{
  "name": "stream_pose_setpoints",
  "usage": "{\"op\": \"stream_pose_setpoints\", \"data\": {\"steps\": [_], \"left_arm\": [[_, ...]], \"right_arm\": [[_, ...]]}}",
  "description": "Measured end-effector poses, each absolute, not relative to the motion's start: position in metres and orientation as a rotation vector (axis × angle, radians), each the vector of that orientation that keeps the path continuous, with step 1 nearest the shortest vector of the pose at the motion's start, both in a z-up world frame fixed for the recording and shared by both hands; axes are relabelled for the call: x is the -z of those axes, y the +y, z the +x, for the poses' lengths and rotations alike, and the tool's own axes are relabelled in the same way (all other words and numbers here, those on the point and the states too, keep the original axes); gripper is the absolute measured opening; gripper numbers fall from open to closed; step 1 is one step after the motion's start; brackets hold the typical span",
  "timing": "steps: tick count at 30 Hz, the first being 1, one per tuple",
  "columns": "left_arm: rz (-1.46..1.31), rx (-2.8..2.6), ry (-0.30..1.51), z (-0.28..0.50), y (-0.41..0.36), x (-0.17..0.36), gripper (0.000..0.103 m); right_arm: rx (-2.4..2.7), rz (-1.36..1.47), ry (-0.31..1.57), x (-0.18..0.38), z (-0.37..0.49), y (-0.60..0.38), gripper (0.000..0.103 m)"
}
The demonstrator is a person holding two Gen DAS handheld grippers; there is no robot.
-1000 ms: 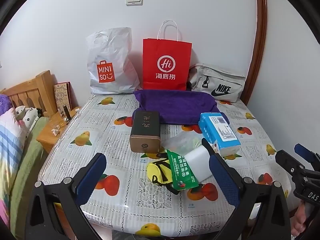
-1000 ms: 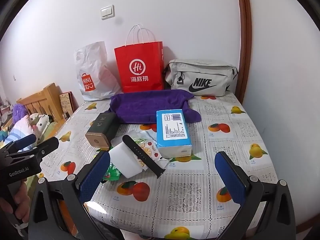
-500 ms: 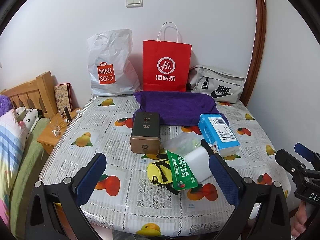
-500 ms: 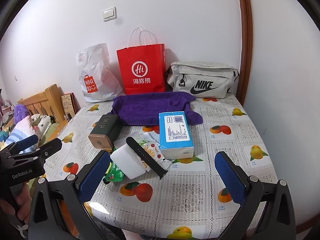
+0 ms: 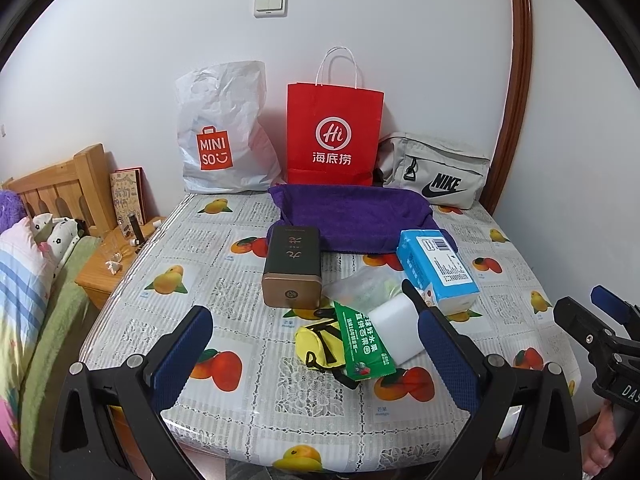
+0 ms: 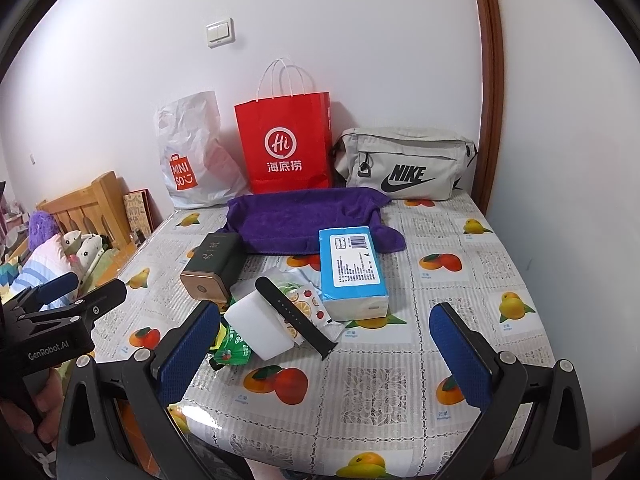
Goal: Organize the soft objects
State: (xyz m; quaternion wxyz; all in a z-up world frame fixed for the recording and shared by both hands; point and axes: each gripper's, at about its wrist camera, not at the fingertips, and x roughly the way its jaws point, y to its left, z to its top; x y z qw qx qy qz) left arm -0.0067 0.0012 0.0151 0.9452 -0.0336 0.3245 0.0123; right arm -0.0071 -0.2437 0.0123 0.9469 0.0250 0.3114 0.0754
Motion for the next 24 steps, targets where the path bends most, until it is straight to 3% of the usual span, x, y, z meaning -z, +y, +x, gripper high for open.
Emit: {"op": "stream_pose_setpoints", "data": {"steps": [24], "left_arm": [[-0.069, -0.027, 0.657, -0.0087, 0.0017, -0.0155, 0.103]], "right_arm": [[-0.153, 0.053, 0.624, -0.0146, -0.0111, -0.2426, 0.103]]}}
